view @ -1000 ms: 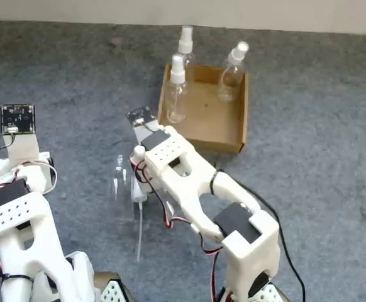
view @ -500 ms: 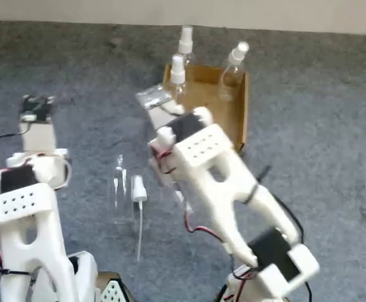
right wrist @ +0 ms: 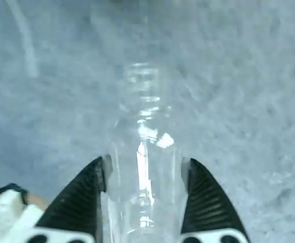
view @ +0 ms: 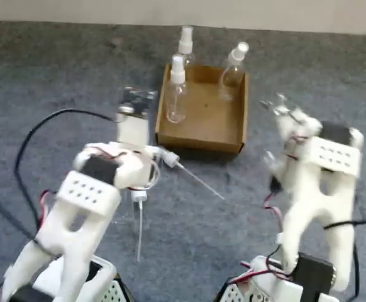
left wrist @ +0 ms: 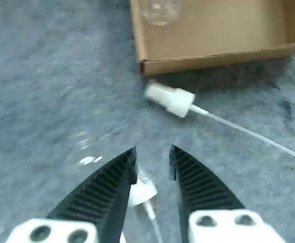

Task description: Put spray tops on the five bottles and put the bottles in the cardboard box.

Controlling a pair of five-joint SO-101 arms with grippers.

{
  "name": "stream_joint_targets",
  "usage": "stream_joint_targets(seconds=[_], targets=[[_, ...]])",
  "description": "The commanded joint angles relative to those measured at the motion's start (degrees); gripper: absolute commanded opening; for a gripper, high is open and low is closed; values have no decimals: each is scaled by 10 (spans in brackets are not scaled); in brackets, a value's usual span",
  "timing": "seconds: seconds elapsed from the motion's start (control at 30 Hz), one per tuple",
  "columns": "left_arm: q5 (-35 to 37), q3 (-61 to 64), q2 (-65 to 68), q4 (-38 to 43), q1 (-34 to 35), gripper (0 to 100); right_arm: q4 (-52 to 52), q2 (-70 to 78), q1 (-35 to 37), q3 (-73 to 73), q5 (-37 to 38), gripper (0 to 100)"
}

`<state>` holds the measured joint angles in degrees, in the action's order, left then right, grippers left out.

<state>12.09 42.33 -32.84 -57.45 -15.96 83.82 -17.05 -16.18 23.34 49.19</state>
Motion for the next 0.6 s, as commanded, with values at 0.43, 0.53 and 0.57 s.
stream_joint_targets(seconds=[0.43, 0.53, 0.57], targets=[[99, -64, 239, 173, -25, 180, -211, -21, -116, 124, 43, 3], [100, -87, 259, 173, -27, 178, -211, -20, -122, 125, 43, 3], [100, -95, 267, 173, -27, 178, -211, -20, -124, 128, 43, 3]])
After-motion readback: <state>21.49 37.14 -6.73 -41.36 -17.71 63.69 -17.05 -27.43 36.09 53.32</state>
